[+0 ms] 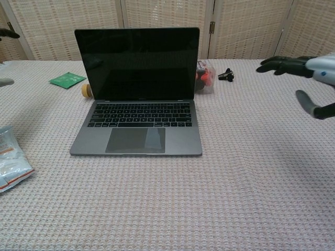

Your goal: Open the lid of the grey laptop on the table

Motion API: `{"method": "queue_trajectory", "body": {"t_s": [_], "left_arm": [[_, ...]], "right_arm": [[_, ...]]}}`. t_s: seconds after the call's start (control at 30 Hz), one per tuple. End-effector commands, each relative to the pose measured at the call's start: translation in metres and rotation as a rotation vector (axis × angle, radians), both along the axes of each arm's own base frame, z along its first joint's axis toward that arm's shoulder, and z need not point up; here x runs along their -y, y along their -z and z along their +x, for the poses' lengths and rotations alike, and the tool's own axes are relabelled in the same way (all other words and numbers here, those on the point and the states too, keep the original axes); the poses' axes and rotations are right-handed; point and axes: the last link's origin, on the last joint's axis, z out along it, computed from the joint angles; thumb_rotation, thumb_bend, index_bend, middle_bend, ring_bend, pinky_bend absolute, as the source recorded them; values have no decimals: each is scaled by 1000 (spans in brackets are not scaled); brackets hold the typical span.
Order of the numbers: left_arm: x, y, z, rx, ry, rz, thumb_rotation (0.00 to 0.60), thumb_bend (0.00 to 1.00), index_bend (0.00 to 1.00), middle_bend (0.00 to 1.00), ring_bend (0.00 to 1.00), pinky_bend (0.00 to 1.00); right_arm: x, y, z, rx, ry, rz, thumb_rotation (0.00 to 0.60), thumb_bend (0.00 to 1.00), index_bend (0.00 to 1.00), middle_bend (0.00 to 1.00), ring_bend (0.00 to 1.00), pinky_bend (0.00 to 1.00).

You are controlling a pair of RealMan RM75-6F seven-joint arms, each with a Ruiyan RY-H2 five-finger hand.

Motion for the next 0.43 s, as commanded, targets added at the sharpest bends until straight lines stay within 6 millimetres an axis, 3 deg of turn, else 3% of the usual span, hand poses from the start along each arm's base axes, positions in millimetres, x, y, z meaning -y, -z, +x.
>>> {"method": "queue_trajectory", "body": {"t_s": [0.03, 0.2, 0.43], "left_arm": [[35, -9, -18, -10, -16, 21, 600, 354, 20, 0, 0, 0], [82, -17, -39, -15, -55, 58, 600, 355, 39, 0, 0, 0], [130, -25, -47, -4, -69, 83, 600, 355, 45, 2, 0, 0]], "right_arm": [[-29, -36, -29, 3, 98, -92, 600, 734, 0, 1, 112, 0], [-59, -64, -55, 37, 164, -195, 600, 733, 0, 1, 107, 0], [-90, -75, -74, 97, 200, -281, 600, 732, 0, 1, 104, 0]]}}
